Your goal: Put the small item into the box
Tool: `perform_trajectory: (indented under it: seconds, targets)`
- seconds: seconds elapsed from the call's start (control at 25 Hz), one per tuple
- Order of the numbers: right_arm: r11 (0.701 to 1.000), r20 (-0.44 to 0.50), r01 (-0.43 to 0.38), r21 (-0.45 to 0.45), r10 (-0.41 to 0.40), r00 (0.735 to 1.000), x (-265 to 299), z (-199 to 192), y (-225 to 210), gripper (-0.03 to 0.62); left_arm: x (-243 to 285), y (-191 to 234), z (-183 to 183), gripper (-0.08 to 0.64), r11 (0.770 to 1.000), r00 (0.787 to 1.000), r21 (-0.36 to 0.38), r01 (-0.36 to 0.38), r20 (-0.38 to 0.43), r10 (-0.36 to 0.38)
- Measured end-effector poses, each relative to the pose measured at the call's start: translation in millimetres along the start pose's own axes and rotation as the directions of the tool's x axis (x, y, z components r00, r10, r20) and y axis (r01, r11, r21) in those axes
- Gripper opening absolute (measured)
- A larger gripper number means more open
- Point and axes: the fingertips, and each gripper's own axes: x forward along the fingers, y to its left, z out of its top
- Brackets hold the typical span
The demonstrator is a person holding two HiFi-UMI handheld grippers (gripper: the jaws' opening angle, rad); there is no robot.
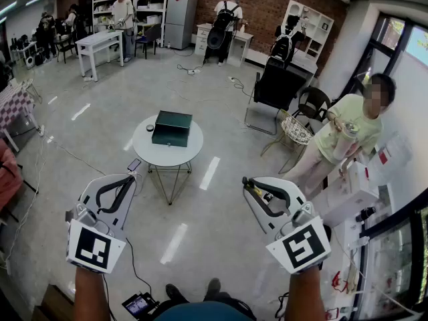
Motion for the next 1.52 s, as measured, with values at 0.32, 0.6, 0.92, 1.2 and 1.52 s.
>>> perform_trajectory:
  seconds: [0.32, 0.6, 0.92, 1.2, 1.52]
  targets:
    - [1.0, -0.001, -0.014, 0.005, 0.014, 1.0, 8, 0, 2, 0.071, 4, 5, -4, 0.02, 1.0, 1.0, -0.004, -0.005, -0.003, 0.005]
    - [0.999, 0.004, -0.021, 0.026, 0.021, 1.0, 22, -4, 4, 0.071, 12, 4, -16, 0.02, 1.0, 1.0, -0.013, 0.011, -0.011, -0.012]
    - [0.999, 0.01, -0.011, 0.051, 0.01, 1.0, 37, 18, 12, 0.071, -1, 20, -28, 0.02, 1.0, 1.0, -0.02, 0.021, 0.009, -0.021]
    - [0.999, 0.005, -0.029, 0.035, 0.029, 1.0, 59, 19, 19, 0.071, 4, 20, -46, 0.02, 0.999, 1.0, -0.04, 0.025, 0.012, -0.025]
    - [0.996, 0.035, -0.088, 0.032, 0.087, 0.996, 137, 9, -2, 0.071, 40, 52, -89, 0.02, 0.999, 0.998, -0.046, 0.011, -0.056, -0.013]
